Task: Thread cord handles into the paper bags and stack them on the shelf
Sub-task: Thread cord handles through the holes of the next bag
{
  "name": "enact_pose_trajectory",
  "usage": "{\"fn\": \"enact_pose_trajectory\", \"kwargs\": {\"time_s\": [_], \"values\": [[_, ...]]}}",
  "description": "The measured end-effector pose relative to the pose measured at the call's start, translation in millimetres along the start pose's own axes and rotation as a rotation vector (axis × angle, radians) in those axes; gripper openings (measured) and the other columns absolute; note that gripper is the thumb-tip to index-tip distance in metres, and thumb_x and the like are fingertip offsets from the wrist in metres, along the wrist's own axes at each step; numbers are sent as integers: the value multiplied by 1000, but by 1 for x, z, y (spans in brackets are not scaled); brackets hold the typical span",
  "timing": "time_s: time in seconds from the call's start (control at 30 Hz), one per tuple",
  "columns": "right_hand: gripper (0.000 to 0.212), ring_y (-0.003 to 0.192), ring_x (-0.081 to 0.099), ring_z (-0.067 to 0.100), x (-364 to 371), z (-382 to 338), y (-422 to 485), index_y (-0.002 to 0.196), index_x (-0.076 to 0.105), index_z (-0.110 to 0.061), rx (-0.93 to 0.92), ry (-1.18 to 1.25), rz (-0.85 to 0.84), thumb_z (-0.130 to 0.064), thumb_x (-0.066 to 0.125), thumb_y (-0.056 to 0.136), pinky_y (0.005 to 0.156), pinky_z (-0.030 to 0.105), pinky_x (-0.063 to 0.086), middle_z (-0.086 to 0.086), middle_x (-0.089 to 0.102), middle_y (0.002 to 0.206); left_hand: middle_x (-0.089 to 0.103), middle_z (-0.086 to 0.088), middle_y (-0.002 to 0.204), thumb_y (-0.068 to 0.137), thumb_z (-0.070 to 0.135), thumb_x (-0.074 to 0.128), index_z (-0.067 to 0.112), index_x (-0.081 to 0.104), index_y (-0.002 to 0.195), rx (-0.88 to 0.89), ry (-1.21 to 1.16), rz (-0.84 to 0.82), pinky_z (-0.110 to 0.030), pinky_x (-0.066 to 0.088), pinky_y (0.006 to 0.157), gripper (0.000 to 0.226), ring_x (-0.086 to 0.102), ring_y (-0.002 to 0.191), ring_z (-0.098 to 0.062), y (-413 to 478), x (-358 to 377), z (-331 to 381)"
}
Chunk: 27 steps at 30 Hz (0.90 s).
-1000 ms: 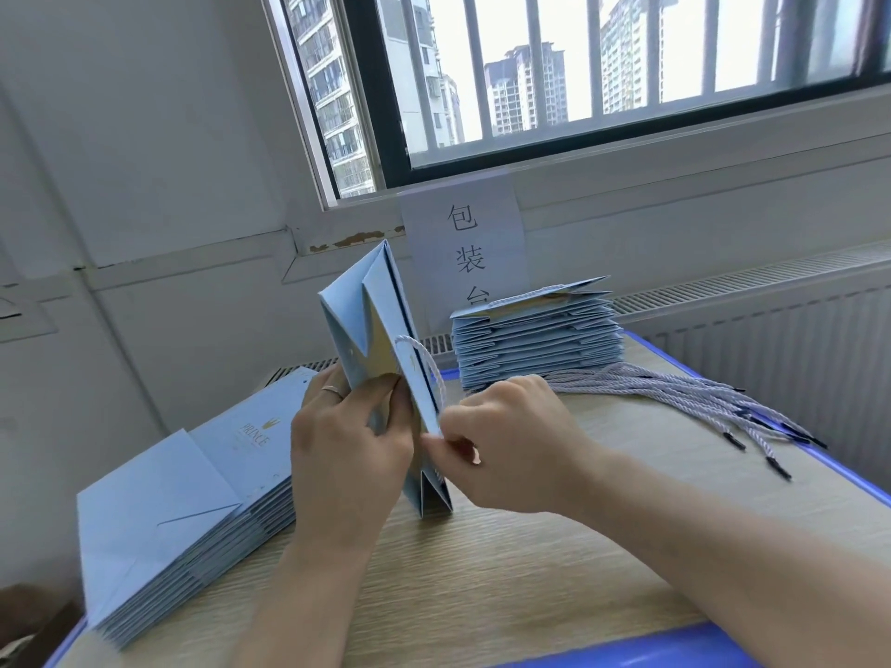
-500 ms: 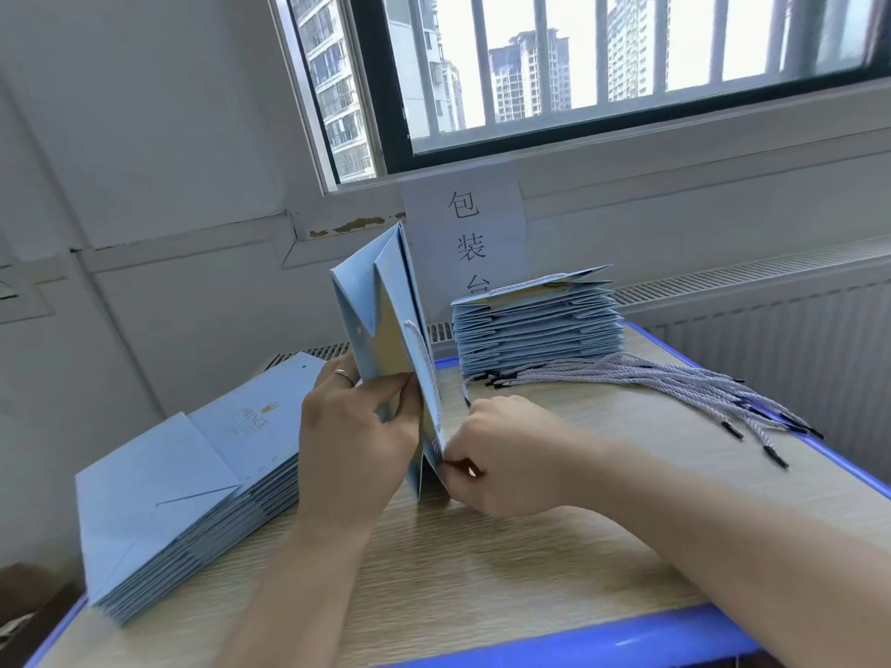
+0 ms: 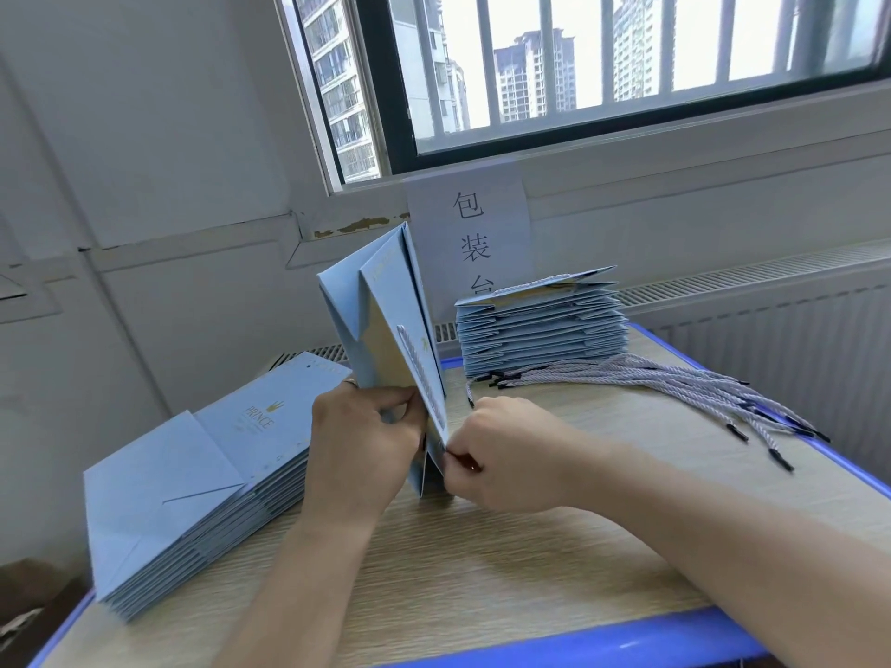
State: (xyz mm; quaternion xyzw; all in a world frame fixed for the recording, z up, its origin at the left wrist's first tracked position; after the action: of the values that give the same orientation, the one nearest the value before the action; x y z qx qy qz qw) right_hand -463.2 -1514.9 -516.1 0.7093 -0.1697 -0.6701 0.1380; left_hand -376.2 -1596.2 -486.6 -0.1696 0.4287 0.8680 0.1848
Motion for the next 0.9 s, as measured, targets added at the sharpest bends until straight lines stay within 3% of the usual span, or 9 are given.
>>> {"fn": "enact_pose_trajectory", "kwargs": {"time_s": [0.1, 0.2, 0.27, 0.43, 0.57, 0.63, 0.7, 0.77, 0.9], "values": [[45, 49, 38, 29, 0, 0, 0, 53, 40, -7, 0, 1, -9, -29, 50, 92, 52, 35, 44, 2, 33, 46, 59, -2, 53, 79, 8, 75, 20, 70, 54, 3, 1, -15, -15, 35, 48, 28, 48, 53, -13, 0, 0, 1], [46, 52, 38, 26, -1, -1, -1, 53, 37, -9, -4, -6, -19, -28, 50, 92, 55, 35, 45, 1, 33, 47, 68, -2, 63, 81, 13, 75, 21, 78, 68, 20, 29, -12, -21, 46, 56, 16, 59, 61, -14, -2, -1, 5], [46, 49, 33, 21, -2, -2, -1, 53, 37, -9, -4, -2, -18, -27, 50, 92, 55, 35, 43, 1, 33, 47, 71, -2, 65, 80, 14, 77, 20, 80, 71, 42, 56, 9, -13, 43, 57, 12, 60, 62, -12, -1, -3, 7], [45, 53, 35, 24, -2, -2, -2, 54, 37, -9, 4, 15, -26, -26, 50, 93, 56, 34, 43, 2, 34, 47, 69, -2, 62, 79, 10, 79, 16, 79, 68, 60, 68, 24, -9, 41, 60, 13, 58, 72, -11, -1, -7, 8], [44, 59, 41, 29, -1, -2, -2, 55, 41, -9, 0, 6, -33, -28, 50, 93, 56, 34, 42, 3, 36, 48, 56, 4, 51, 83, 10, 75, 18, 72, 61, 162, 131, -2, -9, 35, 53, 24, 51, 58, -14, -2, -8, 14], [44, 56, 39, 28, -1, -1, -2, 54, 41, -9, 1, 5, -30, -28, 50, 93, 54, 33, 40, 3, 35, 48, 55, 2, 57, 84, 13, 71, 23, 72, 62, 163, 150, -68, -10, 33, 52, 25, 49, 55, -12, -2, -3, 11], [45, 55, 36, 27, -2, 0, -1, 53, 38, -10, 3, 16, -23, -26, 51, 92, 54, 33, 40, 3, 34, 47, 60, -1, 68, 83, 16, 71, 29, 77, 70, 138, 156, -128, -9, 34, 56, 20, 54, 63, -11, -2, 2, 7], [45, 54, 36, 27, -2, 0, -1, 52, 37, -10, 9, 32, -22, -26, 51, 92, 55, 34, 42, 2, 34, 47, 65, -1, 73, 81, 15, 74, 31, 79, 74, 142, 163, -93, -6, 36, 59, 18, 58, 68, -12, -2, 0, 7], [47, 56, 38, 29, -1, 1, -2, 52, 35, -10, 18, 46, -25, -27, 50, 94, 55, 34, 41, 2, 32, 47, 67, 3, 68, 78, 5, 79, 21, 80, 79, 226, 152, 65, -6, 37, 58, 16, 53, 59, -11, -3, -15, 20]]}}
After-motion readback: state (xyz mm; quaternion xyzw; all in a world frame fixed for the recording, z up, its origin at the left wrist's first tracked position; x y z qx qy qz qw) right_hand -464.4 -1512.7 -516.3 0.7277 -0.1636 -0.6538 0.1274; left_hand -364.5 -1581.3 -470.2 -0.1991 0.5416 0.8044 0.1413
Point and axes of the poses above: each hand's wrist, its own y-axis towards the middle knuckle, its own x-axis out of the palm, z = x × y, the point moved 8 cm from there along y, towards the middle knuckle
